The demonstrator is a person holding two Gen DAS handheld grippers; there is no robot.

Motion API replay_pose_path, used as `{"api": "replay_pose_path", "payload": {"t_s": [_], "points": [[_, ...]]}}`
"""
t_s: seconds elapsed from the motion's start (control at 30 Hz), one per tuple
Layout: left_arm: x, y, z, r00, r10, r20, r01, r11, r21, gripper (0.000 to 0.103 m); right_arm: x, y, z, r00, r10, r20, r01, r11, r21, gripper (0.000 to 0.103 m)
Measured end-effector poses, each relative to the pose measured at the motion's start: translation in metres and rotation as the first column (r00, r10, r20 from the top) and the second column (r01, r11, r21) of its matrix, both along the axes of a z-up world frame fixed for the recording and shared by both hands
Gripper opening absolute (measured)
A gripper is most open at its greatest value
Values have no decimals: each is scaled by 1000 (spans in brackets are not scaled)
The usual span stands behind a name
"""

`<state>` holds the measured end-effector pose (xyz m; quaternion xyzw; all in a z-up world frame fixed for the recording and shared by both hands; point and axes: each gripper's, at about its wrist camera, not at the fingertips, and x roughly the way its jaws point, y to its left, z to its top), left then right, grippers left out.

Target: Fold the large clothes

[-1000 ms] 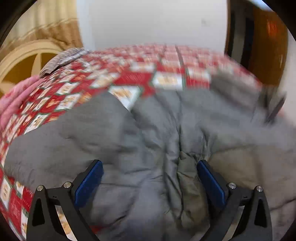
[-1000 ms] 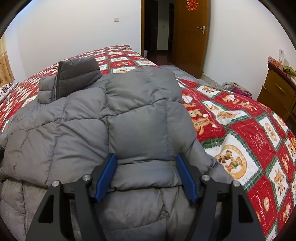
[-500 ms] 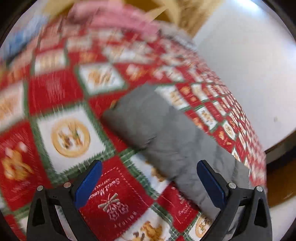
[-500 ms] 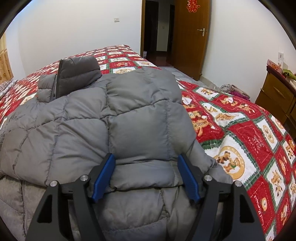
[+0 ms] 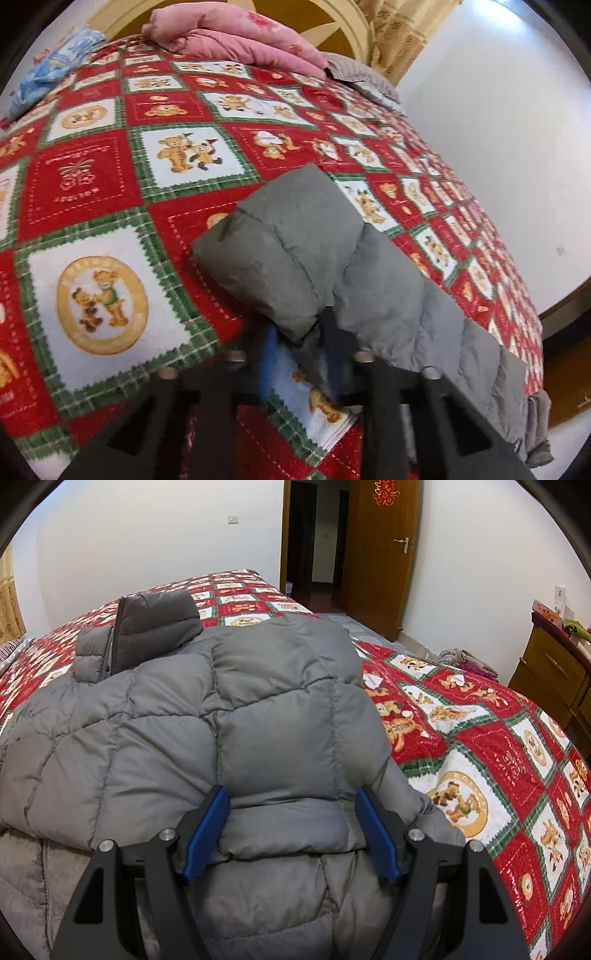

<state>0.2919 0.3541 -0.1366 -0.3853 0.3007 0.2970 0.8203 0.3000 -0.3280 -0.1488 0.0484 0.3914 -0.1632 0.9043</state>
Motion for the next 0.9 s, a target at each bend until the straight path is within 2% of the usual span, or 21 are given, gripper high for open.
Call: {"api": "replay_pose_path", "payload": {"t_s": [0.07, 0.13, 0.2, 0.27, 0.33, 0.37, 0.43, 0.5, 0.53, 0.6, 0.7, 0.77, 0.83, 0.9], "points": [[3, -2, 5, 1000, -25, 4, 25, 999, 20, 9, 0, 0, 0, 1000, 0, 0, 0, 1000, 1, 75], [9, -12, 22, 998, -63, 28, 60, 995, 85, 8, 0, 0, 0, 1000, 0, 1, 0, 1000, 3, 75], [16, -33, 53, 988, -133, 79, 118, 977, 175, 7, 0, 0, 0, 1000, -1, 1, 1, 1000, 3, 75], [20, -62, 84, 967, -224, 124, 183, 943, 277, 7, 0, 0, 0, 1000, -1, 2, 1, 1000, 3, 75], [22, -106, 118, 931, -332, 150, 251, 882, 398, 7, 0, -1, 0, 1000, -1, 1, 1, 1000, 4, 75], [21, -130, 133, 907, -391, 159, 285, 845, 452, 7, 0, 0, 0, 1000, -1, 1, 1, 1000, 4, 75], [19, -182, 157, 840, -518, 164, 361, 758, 544, 7, 0, 0, 0, 1000, -1, 2, 1, 1000, 4, 75], [17, -245, 170, 747, -653, 126, 448, 634, 630, 7, 0, -1, 0, 1000, -2, 3, 2, 1000, 9, 75], [15, -268, 172, 706, -700, 109, 480, 586, 652, 7, 0, -2, 0, 1000, -3, 5, 2, 1000, 15, 75], [10, -326, 167, 589, -805, 64, 559, 464, 688, 7, -1, -3, 0, 1000, -5, 8, 5, 1000, 23, 75], [5, -390, 145, 479, -878, -16, 629, 330, 704, 7, 0, -3, 0, 1000, -7, 9, 7, 1000, 25, 76], [4, -420, 128, 419, -906, -62, 685, 270, 677, 7, 0, -4, 0, 1000, -8, 9, 7, 1000, 29, 76], [7, -442, 109, 382, -918, -111, 728, 224, 648, 8, 0, -4, 0, 1000, -10, 11, 10, 999, 39, 76], [9, -463, 84, 333, -924, -187, 795, 168, 583, 10, -1, -6, -1, 1000, -14, 14, 14, 999, 49, 76]]}}
